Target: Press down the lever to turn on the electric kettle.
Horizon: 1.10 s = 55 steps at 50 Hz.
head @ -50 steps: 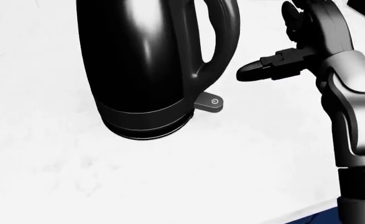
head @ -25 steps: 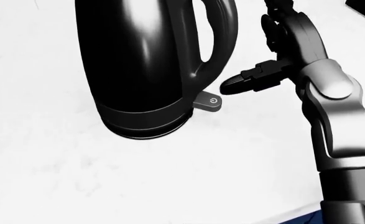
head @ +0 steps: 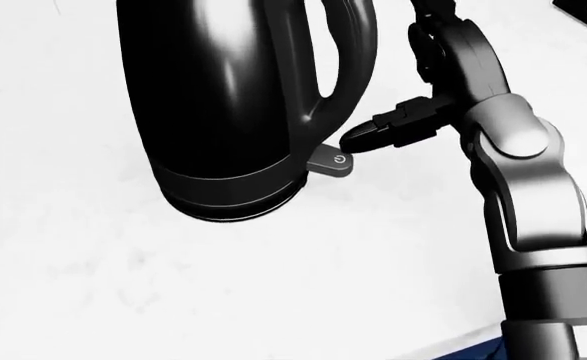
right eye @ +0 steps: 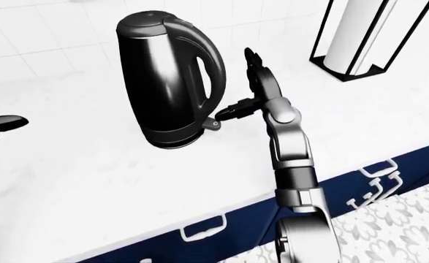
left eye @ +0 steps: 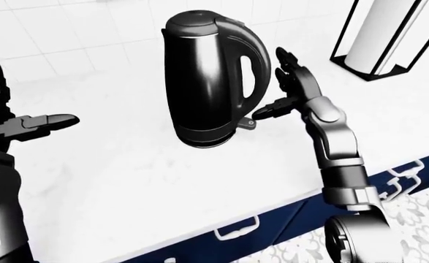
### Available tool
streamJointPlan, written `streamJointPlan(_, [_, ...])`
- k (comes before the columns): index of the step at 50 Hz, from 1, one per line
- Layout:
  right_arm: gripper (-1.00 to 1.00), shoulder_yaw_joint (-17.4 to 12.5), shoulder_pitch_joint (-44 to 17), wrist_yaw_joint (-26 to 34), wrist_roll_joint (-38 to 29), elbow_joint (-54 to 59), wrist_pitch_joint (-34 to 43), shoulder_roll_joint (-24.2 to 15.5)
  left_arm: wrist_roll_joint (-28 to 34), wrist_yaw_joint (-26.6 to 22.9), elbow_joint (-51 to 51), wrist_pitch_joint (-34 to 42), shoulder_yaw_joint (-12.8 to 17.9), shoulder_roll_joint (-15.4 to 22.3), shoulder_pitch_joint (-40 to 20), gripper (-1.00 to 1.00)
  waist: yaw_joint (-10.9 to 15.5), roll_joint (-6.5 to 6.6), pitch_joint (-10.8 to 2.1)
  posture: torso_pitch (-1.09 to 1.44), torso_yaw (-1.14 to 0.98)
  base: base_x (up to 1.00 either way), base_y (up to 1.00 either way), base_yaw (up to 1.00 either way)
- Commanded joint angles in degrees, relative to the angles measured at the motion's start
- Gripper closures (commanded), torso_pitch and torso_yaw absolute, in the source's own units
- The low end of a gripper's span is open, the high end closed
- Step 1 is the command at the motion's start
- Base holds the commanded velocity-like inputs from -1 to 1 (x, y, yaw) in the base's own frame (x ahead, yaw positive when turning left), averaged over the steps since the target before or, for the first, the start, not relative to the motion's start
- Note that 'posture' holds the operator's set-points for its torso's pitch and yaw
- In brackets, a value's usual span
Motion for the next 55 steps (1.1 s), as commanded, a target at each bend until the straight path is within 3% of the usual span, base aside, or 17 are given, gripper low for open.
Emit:
streamJointPlan(1, [-1.0, -0.41, -2.28, -0.71, -0.25, -1.84, -1.94, -0.48, -0.03, 0.07, -1.86, -1.55, 0.8, 1.24, -1.26, -1.0, -0.03, 0.29, -1.46, 0.0, 0.0, 0.0, 0.0, 0.0])
streamJointPlan(21, [-1.0, 0.59, -2.44, -1.71, -1.93, -0.41, -3.12, 0.97, 0.17, -0.1, -1.6, -1.92, 0.78, 1.01, -1.04, -1.0, -0.04, 0.39, -1.51, 0.0, 0.0, 0.0, 0.0, 0.0])
streamJointPlan(35, [-1.0, 1.83, -3.04, -2.78, -8.12, 4.45, -10.74, 0.73, -0.09, -0.05, -1.63, -1.74, 0.94, 1.23, -1.08, -1.0, -0.12, 0.53, -1.4, 0.0, 0.0, 0.0, 0.0, 0.0])
streamJointPlan(38, [-1.0, 2.35, -2.65, -3.21, -11.84, 7.97, -16.04, 0.19, -0.22, 0.06, -1.86, -1.46, 0.95, 1.3, -1.17, -1.0, -0.16, 0.58, -1.37, 0.0, 0.0, 0.0, 0.0, 0.0])
streamJointPlan(55, [-1.0, 2.58, 3.18, -1.75, -15.46, 7.37, -18.77, 2.53, 0.2, -0.16, -1.86, -1.84, 0.8, 0.75, -0.73, -1.0, 0.12, 0.18, -1.99, 0.0, 0.0, 0.0, 0.0, 0.0])
